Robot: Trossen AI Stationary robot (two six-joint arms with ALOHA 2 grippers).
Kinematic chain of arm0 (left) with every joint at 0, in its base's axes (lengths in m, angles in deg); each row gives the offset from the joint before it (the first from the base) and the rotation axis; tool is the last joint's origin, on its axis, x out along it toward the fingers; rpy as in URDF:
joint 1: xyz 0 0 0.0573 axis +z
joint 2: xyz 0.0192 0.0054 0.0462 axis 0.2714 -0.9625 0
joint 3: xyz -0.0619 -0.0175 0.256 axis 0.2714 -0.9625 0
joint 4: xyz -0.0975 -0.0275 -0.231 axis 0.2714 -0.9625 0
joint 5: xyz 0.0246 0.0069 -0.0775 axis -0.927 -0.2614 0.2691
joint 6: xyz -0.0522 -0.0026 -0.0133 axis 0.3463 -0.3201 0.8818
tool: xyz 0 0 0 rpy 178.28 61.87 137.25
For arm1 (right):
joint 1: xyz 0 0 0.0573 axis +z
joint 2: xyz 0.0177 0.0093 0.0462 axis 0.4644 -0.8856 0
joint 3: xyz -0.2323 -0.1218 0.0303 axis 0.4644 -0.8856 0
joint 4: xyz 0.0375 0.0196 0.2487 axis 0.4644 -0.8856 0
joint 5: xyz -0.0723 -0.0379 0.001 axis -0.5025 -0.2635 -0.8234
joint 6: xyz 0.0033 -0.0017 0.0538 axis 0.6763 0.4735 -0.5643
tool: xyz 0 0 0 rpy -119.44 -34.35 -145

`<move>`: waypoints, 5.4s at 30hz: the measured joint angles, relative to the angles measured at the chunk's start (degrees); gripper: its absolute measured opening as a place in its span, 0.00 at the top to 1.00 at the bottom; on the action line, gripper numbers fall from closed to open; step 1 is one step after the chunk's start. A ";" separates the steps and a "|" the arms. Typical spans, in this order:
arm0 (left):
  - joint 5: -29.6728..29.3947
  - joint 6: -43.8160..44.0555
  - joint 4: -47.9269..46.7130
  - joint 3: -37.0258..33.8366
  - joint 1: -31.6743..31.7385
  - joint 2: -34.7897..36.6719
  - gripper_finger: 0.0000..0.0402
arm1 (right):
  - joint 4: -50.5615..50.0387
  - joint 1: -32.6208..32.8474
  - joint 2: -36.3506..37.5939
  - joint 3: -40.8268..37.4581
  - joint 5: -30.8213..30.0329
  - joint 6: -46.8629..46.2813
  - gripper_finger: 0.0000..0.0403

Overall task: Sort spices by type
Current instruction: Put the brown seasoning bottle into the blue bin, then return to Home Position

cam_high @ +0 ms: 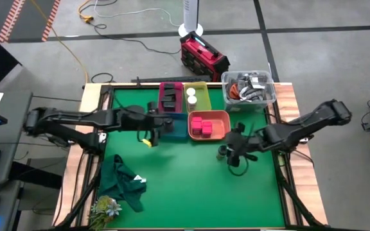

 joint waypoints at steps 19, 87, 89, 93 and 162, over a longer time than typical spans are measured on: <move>-0.42 3.52 -4.98 -3.26 -0.35 7.46 0.39 | -20.72 -2.72 -22.88 15.82 9.06 11.69 0.07; -10.90 17.66 -2.70 -21.08 -5.25 29.13 0.39 | -24.88 -29.65 -60.18 68.00 22.52 46.80 0.35; -11.44 17.58 -2.70 -21.08 -5.22 29.13 0.39 | -24.13 -29.58 -59.90 68.08 22.65 46.86 0.31; -11.93 16.49 -2.52 -21.08 -5.22 29.13 0.39 | -24.33 -29.36 -59.28 68.06 22.76 46.91 0.26; -9.66 20.11 -0.05 -44.39 -14.34 65.81 0.39 | 71.21 -0.44 38.37 -49.99 -4.69 1.15 0.25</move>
